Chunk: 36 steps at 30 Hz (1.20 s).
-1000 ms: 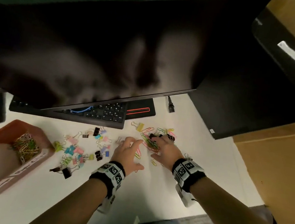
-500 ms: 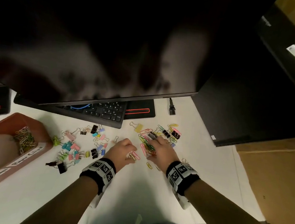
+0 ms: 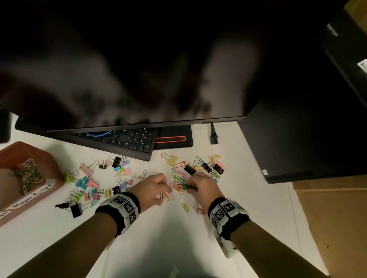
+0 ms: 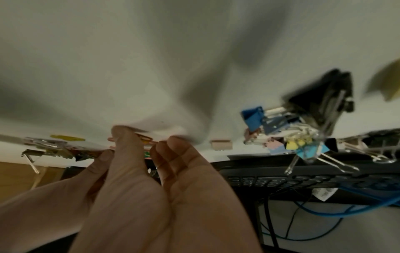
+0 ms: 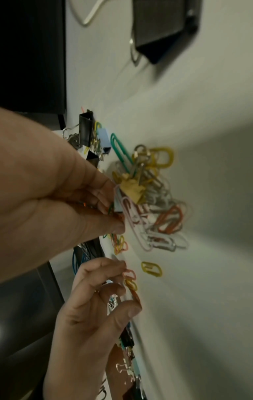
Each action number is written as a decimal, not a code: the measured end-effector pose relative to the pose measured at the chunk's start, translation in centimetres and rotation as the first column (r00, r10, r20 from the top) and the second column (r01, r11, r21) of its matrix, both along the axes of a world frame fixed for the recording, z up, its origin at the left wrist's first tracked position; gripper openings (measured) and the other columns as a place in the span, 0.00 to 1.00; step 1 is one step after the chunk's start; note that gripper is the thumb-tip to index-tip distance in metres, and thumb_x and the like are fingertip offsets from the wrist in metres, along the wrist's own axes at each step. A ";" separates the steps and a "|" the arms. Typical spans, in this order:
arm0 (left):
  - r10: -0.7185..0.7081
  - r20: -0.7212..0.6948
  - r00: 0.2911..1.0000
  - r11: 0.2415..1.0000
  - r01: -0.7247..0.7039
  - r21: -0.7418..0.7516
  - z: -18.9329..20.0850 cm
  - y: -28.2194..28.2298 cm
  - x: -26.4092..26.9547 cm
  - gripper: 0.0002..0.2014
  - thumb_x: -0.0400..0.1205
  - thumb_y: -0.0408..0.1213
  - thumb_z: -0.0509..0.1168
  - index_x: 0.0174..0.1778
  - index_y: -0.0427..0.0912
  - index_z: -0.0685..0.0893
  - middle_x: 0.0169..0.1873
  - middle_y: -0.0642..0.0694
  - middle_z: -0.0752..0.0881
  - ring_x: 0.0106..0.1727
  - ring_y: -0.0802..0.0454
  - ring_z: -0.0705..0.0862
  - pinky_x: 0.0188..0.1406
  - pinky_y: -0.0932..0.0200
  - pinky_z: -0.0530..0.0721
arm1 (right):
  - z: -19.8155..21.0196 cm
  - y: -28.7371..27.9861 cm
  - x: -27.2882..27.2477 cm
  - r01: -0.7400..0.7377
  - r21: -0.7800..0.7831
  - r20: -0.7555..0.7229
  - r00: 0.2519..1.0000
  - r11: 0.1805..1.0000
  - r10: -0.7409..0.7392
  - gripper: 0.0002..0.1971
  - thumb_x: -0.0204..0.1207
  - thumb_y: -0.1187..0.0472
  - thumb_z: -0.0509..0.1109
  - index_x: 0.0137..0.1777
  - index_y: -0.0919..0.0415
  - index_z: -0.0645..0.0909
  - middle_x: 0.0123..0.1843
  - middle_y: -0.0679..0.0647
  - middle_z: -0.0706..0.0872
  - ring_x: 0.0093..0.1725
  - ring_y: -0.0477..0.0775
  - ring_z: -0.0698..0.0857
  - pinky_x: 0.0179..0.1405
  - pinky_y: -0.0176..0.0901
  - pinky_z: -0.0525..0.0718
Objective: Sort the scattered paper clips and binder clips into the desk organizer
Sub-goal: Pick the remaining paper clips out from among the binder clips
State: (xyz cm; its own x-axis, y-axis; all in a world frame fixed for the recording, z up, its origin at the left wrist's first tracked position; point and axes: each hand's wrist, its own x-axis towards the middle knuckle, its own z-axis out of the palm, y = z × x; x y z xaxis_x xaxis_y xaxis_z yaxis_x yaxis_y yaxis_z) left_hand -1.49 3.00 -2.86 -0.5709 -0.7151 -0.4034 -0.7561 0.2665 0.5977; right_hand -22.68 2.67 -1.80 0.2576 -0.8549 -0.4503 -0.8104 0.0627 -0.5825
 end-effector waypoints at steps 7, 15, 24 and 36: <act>0.088 0.044 0.995 0.992 -0.083 -0.093 -0.4 0.0 -1.8 0.09 0.79 0.39 0.66 0.48 0.37 0.84 0.50 0.41 0.82 0.56 0.42 0.75 0.57 0.53 0.77 | -0.1 -0.5 0.3 0.035 0.047 0.009 0.999 0.998 -0.036 0.12 0.73 0.66 0.72 0.57 0.65 0.83 0.55 0.61 0.85 0.54 0.56 0.84 0.57 0.38 0.80; 0.150 0.097 0.984 0.988 -0.146 -0.047 -0.6 0.2 -1.7 0.11 0.82 0.41 0.62 0.52 0.37 0.83 0.52 0.42 0.79 0.58 0.47 0.74 0.59 0.59 0.71 | -0.3 -0.4 0.3 0.009 0.012 -0.022 1.000 1.000 -0.009 0.10 0.73 0.65 0.72 0.54 0.63 0.84 0.55 0.59 0.82 0.52 0.58 0.83 0.57 0.41 0.79; 0.241 -0.036 0.970 0.970 -0.239 0.040 0.2 -1.2 -3.6 0.21 0.77 0.35 0.68 0.68 0.44 0.76 0.55 0.43 0.83 0.54 0.49 0.81 0.54 0.64 0.74 | 0.1 -0.5 0.3 0.027 0.022 0.002 1.000 0.999 -0.027 0.12 0.73 0.65 0.72 0.56 0.64 0.83 0.55 0.61 0.84 0.53 0.57 0.84 0.57 0.43 0.81; 0.142 0.142 0.980 0.988 -0.131 -0.082 -1.1 -1.8 -3.6 0.12 0.80 0.40 0.65 0.55 0.37 0.81 0.56 0.43 0.75 0.58 0.46 0.74 0.62 0.53 0.77 | 0.6 -1.1 0.1 -0.054 0.054 -0.056 0.997 0.997 0.057 0.11 0.73 0.64 0.72 0.55 0.63 0.84 0.55 0.59 0.84 0.51 0.57 0.84 0.55 0.43 0.81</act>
State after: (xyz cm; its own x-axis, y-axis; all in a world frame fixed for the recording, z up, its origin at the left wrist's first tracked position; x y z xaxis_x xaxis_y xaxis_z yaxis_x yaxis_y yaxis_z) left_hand -5.04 1.16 -3.92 -0.4041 -0.8124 -0.4205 -0.8666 0.1928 0.4604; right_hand -22.61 1.61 -1.16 0.2763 -0.8149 -0.5095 -0.8454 0.0460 -0.5321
